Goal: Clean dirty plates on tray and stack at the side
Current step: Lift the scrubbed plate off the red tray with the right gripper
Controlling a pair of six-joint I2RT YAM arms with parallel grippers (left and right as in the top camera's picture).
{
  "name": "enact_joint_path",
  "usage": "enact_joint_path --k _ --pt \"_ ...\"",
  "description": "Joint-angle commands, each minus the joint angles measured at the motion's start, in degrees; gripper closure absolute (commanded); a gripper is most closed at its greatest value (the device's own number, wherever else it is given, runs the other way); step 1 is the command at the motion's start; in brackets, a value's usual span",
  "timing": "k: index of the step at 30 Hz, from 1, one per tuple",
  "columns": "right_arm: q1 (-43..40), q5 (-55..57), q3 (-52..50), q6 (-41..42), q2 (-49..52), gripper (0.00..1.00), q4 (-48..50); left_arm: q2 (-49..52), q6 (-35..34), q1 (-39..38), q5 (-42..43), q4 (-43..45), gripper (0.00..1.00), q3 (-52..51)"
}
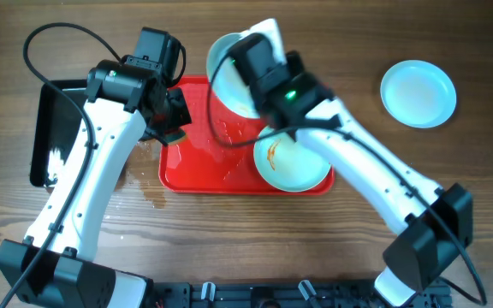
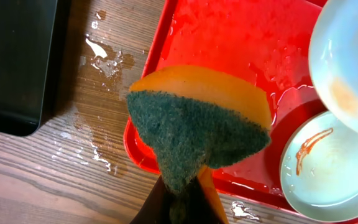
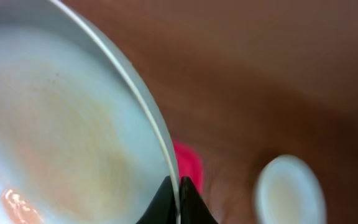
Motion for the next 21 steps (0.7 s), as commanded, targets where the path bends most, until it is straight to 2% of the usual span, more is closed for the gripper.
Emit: enact_joint_path --k 1,4,7,18,21 --pt "5.2 20.3 0.7 -11.1 -1.2 0.96 4.3 0.0 0.9 0.2 -1.0 0.0 0.96 -0.1" --pt "7.7 26.0 0.7 -14.4 -1.2 0.96 7.5 0.0 0.9 0.2 -1.0 0.0 0.96 -0.1" --pt "8.9 26.9 0.7 -16.1 -1.2 0.96 8.6 0.0 0.9 0.2 -1.0 0.0 0.96 -0.1" --pt "8.9 26.9 0.6 -15.9 -1.2 0.96 8.6 0.0 0.9 0.2 -1.0 -0.2 0.96 -0.1" --pt "8.7 25.2 0.6 -13.3 -1.2 0.96 7.6 0.0 0.9 0.2 -1.0 0.0 0.96 -0.1"
